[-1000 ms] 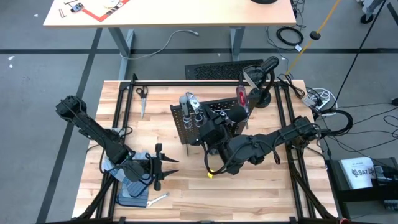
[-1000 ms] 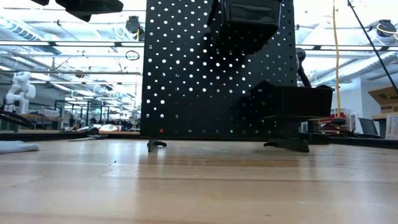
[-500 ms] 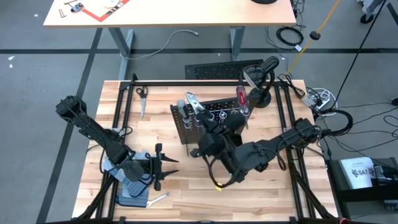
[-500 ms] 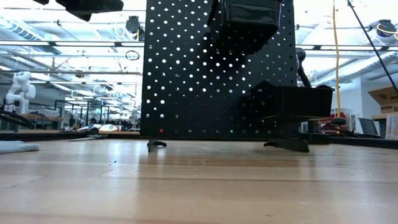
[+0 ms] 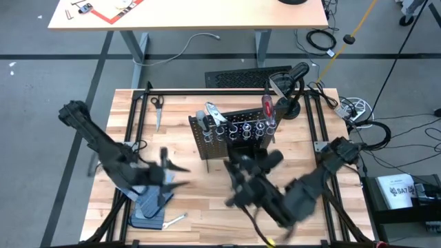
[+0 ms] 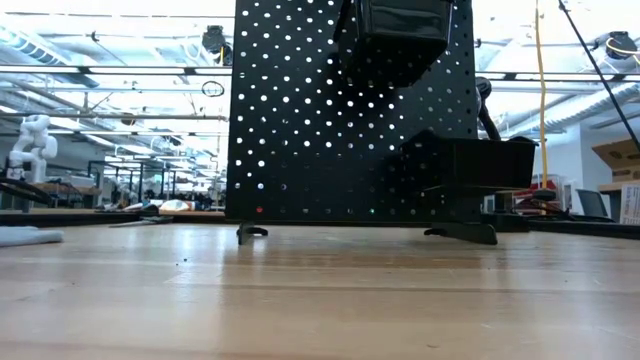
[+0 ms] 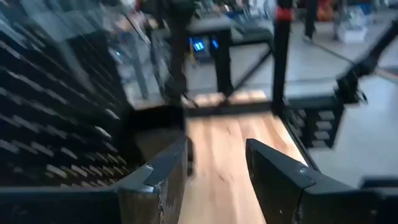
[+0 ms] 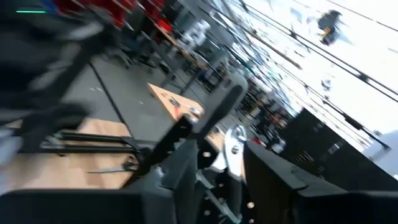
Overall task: Hang tools onto peg board
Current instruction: Unhang the black pliers from the black peg board
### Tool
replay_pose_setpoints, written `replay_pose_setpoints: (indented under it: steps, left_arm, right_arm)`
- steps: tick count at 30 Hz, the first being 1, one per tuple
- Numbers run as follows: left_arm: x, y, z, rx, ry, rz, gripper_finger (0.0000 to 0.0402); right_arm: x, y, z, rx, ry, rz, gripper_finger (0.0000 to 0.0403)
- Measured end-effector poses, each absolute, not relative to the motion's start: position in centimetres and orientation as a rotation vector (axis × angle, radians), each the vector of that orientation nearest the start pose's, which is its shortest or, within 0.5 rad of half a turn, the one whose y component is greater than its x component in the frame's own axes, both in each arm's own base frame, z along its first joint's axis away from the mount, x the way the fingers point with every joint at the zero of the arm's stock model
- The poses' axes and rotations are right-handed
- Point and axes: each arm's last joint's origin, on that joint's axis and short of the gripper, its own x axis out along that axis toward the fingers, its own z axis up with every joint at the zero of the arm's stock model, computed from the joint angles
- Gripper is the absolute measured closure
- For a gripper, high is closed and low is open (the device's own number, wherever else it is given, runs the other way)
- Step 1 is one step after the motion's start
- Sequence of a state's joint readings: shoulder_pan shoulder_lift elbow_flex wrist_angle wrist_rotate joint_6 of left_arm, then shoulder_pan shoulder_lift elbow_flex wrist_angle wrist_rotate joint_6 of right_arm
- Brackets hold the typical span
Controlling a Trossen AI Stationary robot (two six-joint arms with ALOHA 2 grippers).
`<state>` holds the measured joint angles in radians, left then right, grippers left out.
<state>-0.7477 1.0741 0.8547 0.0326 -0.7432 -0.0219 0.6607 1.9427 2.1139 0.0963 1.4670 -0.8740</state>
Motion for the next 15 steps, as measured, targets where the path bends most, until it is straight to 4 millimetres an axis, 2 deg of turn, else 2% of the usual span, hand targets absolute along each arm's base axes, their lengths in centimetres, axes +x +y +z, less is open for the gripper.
replay_pose_setpoints:
  steps: [5,7,11,15]
  left_arm:
    - [16.4,-11.2,38.4,0.091,-0.012,0.091,0.0228]
    - [15.9,-9.8,40.4,0.098,-0.022,0.131,0.0228]
    - [15.3,-7.3,44.3,0.089,0.014,0.153,0.0228]
    - [15.5,-5.7,47.6,0.02,0.037,0.066,0.0228]
  right_arm:
    - [32.3,26.3,46.9,-0.552,0.175,-0.7,0.0245]
    - [31.6,27.2,46.8,-0.538,0.163,-0.675,0.0244]
    - [30.9,28.3,46.4,-0.545,0.16,-0.645,0.0247]
    - [31.0,28.6,45.8,-0.558,0.17,-0.638,0.0251]
